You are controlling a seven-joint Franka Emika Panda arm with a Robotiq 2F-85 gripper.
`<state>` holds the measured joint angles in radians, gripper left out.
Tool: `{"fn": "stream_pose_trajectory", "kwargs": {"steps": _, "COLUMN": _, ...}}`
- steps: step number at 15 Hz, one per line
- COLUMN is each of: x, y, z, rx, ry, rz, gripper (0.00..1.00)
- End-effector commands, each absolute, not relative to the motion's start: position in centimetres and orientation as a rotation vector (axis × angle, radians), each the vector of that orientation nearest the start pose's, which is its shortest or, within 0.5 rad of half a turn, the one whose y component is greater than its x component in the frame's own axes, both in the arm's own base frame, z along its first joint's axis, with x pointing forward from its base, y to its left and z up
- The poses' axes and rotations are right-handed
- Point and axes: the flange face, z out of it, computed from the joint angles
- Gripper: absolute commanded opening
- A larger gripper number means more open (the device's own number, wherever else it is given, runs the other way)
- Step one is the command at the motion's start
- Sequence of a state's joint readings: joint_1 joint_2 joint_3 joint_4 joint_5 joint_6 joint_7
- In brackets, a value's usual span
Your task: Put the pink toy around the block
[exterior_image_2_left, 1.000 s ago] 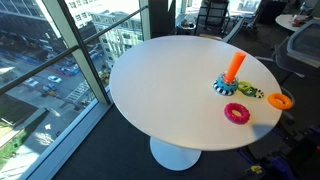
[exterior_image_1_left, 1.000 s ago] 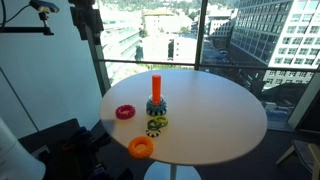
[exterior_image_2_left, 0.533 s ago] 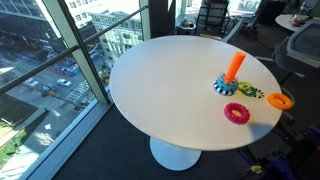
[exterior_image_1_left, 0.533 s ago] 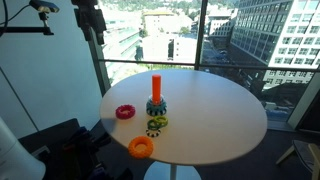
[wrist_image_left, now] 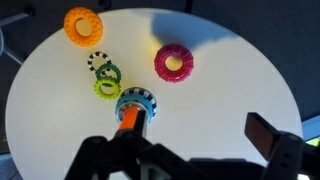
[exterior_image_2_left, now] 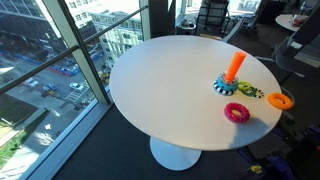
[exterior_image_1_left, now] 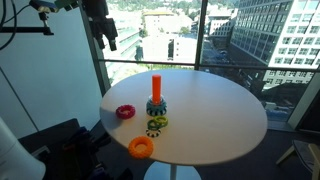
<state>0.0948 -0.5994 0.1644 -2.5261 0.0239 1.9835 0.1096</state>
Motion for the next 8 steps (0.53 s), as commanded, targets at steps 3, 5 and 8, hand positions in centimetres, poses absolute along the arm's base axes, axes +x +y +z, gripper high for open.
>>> {"fn": "stream_pose_trajectory", "kwargs": {"steps": 3, "x": 39.1, "y": 9.5, "z": 43.9, "rx": -3.209, "ry": -0.151, "rz": -0.043, "gripper": 1.00}}
{"fn": "stream_pose_trajectory", "kwargs": {"steps": 5, "x": 39.9, "y": 9.3, "z": 42.0, "rx": -3.187, "ry": -0.156, "rz": 0.000, "gripper": 1.00}}
{"fn": "stream_pose_trajectory", "kwargs": {"steps": 8, "x": 40.8, "y": 8.9, "z": 39.2, "rx": -3.170, "ry": -0.156, "rz": 0.043, "gripper": 1.00}}
